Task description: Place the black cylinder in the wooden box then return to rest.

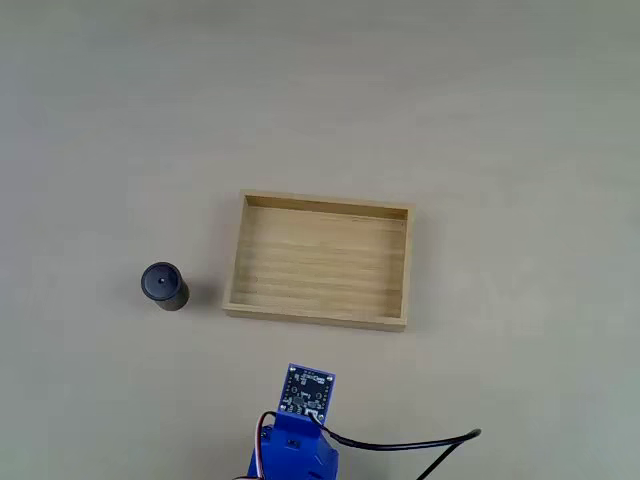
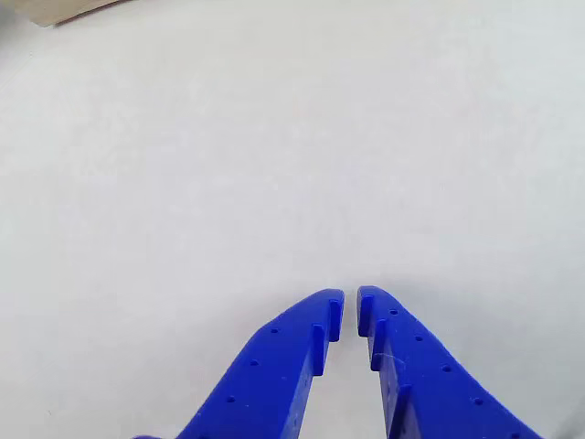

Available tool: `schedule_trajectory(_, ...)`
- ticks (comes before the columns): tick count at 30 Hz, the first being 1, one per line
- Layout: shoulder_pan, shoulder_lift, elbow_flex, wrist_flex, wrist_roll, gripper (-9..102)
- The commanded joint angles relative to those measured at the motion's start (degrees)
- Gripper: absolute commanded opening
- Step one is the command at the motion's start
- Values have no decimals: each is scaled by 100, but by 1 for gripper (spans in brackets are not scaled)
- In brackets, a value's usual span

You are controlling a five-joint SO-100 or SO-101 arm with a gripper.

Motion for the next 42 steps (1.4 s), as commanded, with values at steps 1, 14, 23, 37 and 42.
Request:
schedule_trajectory(1, -53, -53, 176, 18, -35, 1)
schedule_trajectory(14, -141, -53, 176, 18, -9, 1)
schedule_trajectory(23, -475, 352, -299, -510, 264, 1)
schedule_trajectory(37, -1828, 1907, -2109, -2048, 387, 0)
schedule_trajectory(42, -2417, 2593, -2540, -2303, 545, 1)
